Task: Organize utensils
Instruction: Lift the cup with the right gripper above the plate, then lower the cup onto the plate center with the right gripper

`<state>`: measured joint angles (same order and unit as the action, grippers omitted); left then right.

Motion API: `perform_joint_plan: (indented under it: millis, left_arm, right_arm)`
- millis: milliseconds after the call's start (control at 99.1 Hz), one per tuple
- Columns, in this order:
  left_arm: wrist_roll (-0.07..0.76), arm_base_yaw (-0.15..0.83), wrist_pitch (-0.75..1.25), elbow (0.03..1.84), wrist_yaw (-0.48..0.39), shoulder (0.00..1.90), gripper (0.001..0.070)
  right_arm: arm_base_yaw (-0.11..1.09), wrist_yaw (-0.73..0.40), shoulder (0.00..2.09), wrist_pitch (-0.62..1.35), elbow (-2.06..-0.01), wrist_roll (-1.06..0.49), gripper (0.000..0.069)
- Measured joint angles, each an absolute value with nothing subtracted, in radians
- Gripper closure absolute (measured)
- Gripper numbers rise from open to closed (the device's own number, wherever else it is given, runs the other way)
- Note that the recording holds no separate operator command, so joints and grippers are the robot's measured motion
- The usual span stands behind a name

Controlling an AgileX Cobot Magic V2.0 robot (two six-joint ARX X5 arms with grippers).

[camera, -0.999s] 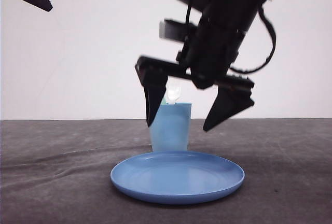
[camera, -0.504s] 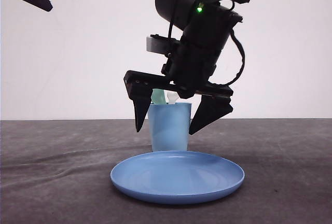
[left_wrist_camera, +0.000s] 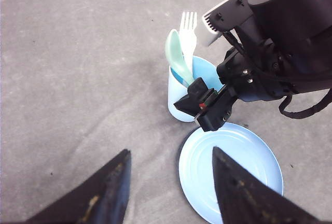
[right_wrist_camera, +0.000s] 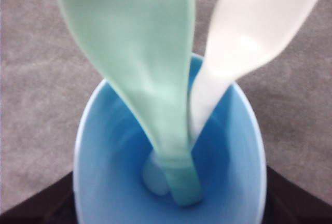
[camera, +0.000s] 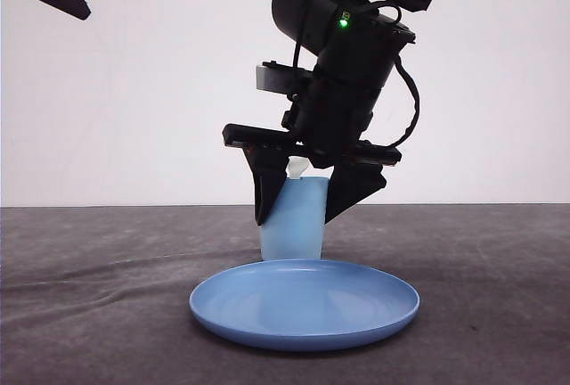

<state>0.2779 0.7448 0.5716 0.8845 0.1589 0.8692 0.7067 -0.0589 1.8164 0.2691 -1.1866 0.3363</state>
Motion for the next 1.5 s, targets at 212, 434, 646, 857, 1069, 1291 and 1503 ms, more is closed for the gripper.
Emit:
perform_joint_plan:
  millis: [212,434,646,857,1069,1291,1503]
  left_arm:
    - [0.278,0.744,0.572,0.884,0.159,0.869,0.0415]
    - [0.278,0.745,0.571,0.884,0.159,0.869,0.0415]
    - [0.278,0.745,0.572,0.884,0.159,0.869,0.0415]
    - [0.278,0.745,0.572,0.884,0.159,0.869,0.0415]
    - [0.278,0.744,0.572,0.884,0.159,0.869,0.0415]
    - [0.278,0.745,0.572,0.884,0.159,0.869,0.0415]
    - [0.278,0.744,0.572,0.884,0.159,0.869,0.0415]
  right_arm:
    - [0.707,-0.125,1.742,0.361,-1.196,0.302,0.0296]
    - [0.728,-0.131,1.502,0.427,-1.209,0.276,0.0297]
    - [0.781,-0.131,1.378,0.559,-1.209,0.269,0.0297]
    - [0.845,-0.138,1.362,0.655,-1.205,0.269,0.0298]
    - [0.930,-0.184,1.362,0.599,-1.117,0.281,0.0298]
    - [0.962,-0.184,1.362,0.470,-0.976,0.318,0.0298]
    - [0.971,-0.187,1.376,0.378,-0.875,0.346,0.0298]
